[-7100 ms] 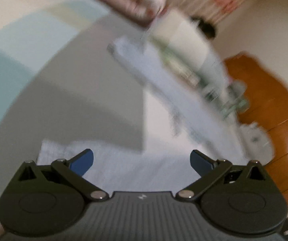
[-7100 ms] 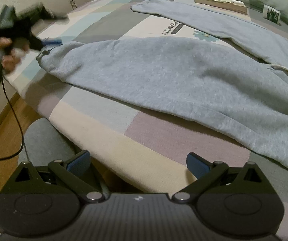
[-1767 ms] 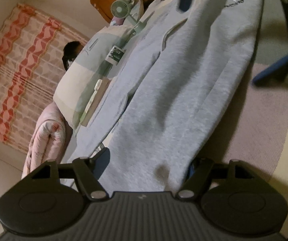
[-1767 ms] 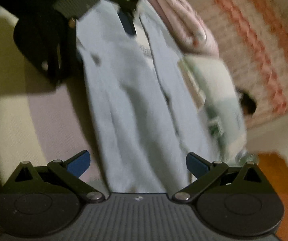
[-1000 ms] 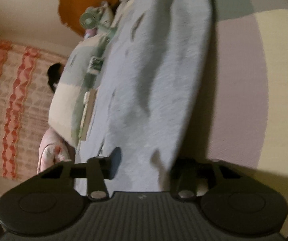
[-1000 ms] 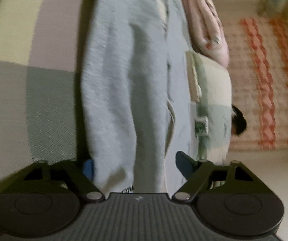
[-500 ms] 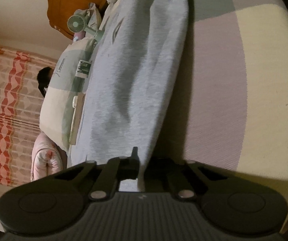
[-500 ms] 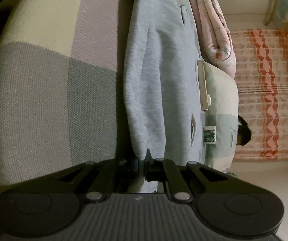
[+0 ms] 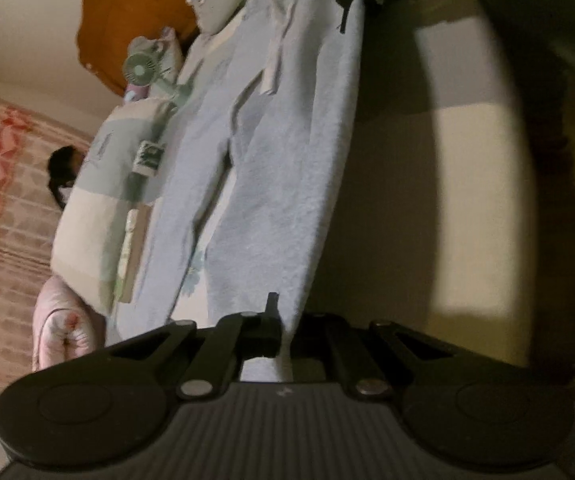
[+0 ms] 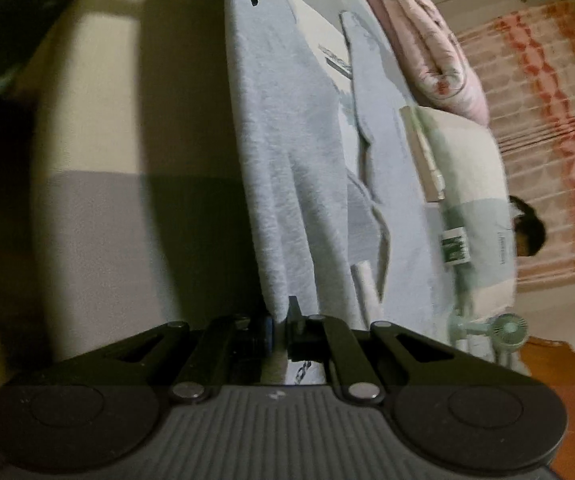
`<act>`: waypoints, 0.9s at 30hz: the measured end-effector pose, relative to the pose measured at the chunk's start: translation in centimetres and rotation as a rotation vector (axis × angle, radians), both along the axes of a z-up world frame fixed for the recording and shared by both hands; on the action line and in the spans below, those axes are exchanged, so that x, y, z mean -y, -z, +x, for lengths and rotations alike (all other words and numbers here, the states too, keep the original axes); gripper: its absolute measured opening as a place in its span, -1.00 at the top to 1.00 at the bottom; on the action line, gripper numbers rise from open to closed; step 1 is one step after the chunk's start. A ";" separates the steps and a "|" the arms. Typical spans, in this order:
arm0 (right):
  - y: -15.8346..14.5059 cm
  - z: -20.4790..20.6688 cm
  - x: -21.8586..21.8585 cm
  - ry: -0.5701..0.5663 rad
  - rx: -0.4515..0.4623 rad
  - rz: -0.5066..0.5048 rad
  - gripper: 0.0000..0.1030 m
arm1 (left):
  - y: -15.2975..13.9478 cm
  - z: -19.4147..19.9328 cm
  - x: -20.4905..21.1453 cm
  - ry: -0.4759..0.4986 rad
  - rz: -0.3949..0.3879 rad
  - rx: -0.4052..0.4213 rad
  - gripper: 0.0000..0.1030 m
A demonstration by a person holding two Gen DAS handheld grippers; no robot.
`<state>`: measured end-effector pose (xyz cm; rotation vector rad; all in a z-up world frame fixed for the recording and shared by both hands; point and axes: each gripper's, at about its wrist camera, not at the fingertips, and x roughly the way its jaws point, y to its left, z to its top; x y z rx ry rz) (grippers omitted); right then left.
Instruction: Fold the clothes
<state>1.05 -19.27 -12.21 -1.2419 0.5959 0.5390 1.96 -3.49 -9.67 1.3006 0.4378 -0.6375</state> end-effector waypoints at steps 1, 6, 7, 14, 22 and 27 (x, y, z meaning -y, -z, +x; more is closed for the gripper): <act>-0.1 -0.4 0.0 -0.005 -0.023 -0.003 0.82 | -0.1 -0.6 0.1 0.012 0.005 -0.015 0.99; 0.8 -2.0 0.3 0.008 -0.092 0.002 0.81 | 1.1 -1.7 0.4 0.019 0.014 -0.087 0.99; 1.0 -2.3 0.3 0.012 -0.103 0.005 0.81 | 1.5 -1.6 0.5 0.011 0.015 -0.100 0.98; -0.4 -2.5 1.2 0.065 -0.120 0.055 0.47 | -0.1 -2.0 -0.8 -0.054 -0.064 -0.198 0.75; -5.1 -3.0 4.6 0.206 -0.118 0.248 -0.40 | -7.8 -0.1 -9.9 -0.395 -0.419 -0.300 0.14; -8.8 -1.2 7.0 0.372 -0.123 0.553 -0.96 | -9.8 3.5 -19.9 -0.781 -0.658 -0.262 -0.32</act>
